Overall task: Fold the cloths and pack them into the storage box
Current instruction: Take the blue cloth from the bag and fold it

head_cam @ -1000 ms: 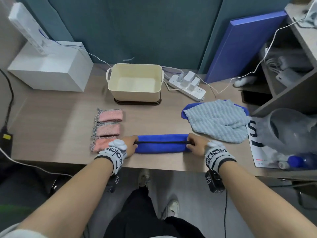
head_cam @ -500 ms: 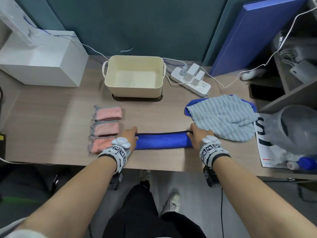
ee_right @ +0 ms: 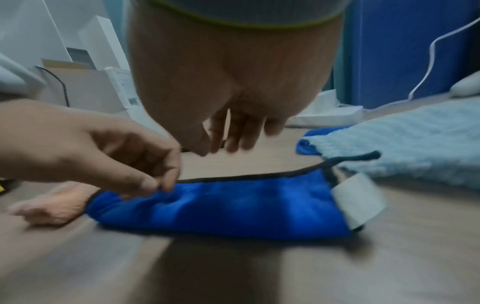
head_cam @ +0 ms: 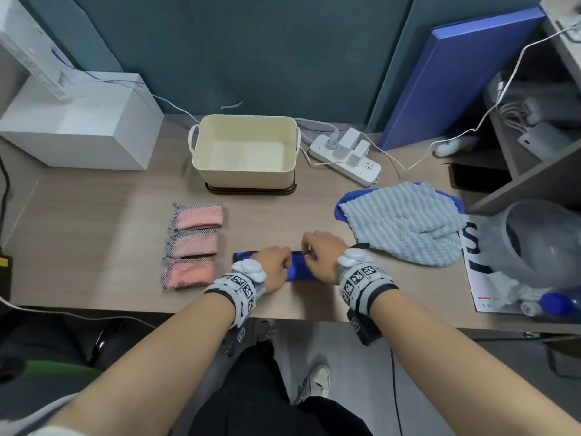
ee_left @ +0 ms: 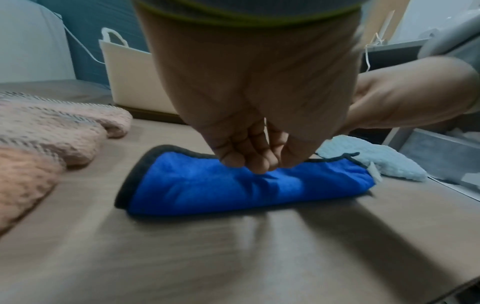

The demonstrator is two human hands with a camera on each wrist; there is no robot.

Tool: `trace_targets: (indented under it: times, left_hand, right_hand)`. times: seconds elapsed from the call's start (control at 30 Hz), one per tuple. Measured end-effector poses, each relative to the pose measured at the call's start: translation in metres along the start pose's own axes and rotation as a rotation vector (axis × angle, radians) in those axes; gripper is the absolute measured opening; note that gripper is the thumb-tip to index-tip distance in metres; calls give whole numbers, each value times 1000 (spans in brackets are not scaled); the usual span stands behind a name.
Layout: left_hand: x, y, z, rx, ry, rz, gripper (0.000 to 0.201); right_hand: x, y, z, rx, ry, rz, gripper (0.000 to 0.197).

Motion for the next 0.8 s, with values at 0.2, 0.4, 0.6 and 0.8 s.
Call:
trace_targets:
  times: [0.2,0.4,0.6,0.8]
  left_hand:
    - [30,2,21,-25,-88,-140,18]
    - [78,1,-3,-50,-85,-293,19]
    - [65,4,-2,-2,66,-328,27]
    - [-7,4,-2,-44,-185,-126,14]
  right_hand:
    - [3,-2,47,159,186,77,21]
    - [-47,-20,21,169,165,240,22]
    - [-51,-16,20,207,123,294,12]
    - [-81,-38,-4,-7,-122,401,44]
Point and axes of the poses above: each hand's wrist, its own y-axis towards the middle knuckle, its own z-axis out of the palm, x = y × z, the point moved 6 cm from there along y, towards the middle knuckle, and after that the axes turned 13 degrees about -z, right-handed, at the moved point
